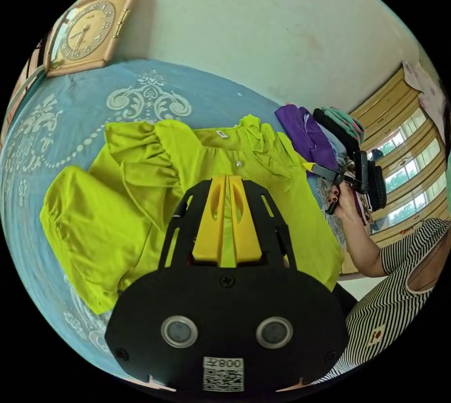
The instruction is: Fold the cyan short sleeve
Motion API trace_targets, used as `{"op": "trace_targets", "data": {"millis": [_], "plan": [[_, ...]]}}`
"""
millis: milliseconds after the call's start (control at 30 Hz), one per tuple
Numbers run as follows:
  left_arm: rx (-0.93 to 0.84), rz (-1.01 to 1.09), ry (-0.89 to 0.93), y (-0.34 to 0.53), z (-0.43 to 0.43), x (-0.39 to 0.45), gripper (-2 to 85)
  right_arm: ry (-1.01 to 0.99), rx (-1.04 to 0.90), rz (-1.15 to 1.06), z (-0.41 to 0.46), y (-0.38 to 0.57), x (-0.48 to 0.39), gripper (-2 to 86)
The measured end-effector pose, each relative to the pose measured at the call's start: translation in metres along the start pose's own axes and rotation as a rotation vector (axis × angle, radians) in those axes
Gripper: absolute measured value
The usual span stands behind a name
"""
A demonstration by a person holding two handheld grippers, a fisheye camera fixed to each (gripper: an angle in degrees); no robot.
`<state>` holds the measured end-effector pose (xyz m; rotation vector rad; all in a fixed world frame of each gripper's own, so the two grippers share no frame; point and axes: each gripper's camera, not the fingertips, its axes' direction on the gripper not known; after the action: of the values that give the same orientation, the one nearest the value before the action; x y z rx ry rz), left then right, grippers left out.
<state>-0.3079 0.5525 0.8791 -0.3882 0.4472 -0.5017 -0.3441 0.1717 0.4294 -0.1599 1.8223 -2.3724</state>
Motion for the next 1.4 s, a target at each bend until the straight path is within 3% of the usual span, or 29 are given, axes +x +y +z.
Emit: {"op": "trace_targets", "data": {"millis": [200,367,467,700,833,967,1067,1167,1400], "plan": [[-0.076,0.009,-0.025,-0.044,0.059,0.019,0.3,-0.132,-0.161,-0.354,0.078,-0.058,-0.094,4.4],[-0.084,0.019,0.003,-0.054,0.078,0.027,0.5,0.162,-0.216,-0.471,0.123,-0.083,-0.114,3.4],[-0.069,0.047,0.057,-0.063,0.087,0.037,1.0,0.255,-0.208,-0.389,0.111,-0.087,-0.074,2.3],[-0.123,0.123,0.236,-0.106,0.145,0.081,3.4,0.261,-0.133,-0.067,0.048,-0.075,0.045,3.3],[-0.210,0.185,0.248,-0.123,0.179,0.109,4.0,0.228,-0.098,-0.063,0.036,-0.077,0.050,6.4],[-0.252,0.222,0.275,-0.132,0.199,0.128,3.5,0.217,-0.068,-0.195,0.049,-0.101,0.022,8.0],[-0.279,0.237,0.283,-0.137,0.205,0.135,3.3,0.210,-0.163,-0.218,0.080,-0.124,0.023,6.7],[-0.292,0.257,0.276,-0.140,0.206,0.141,3.1,0.222,-0.268,-0.205,0.103,-0.131,0.036,1.5],[-0.282,0.302,0.274,-0.144,0.195,0.148,2.8,0.090,-0.175,-0.066,0.055,-0.104,0.084,0.3]]}}
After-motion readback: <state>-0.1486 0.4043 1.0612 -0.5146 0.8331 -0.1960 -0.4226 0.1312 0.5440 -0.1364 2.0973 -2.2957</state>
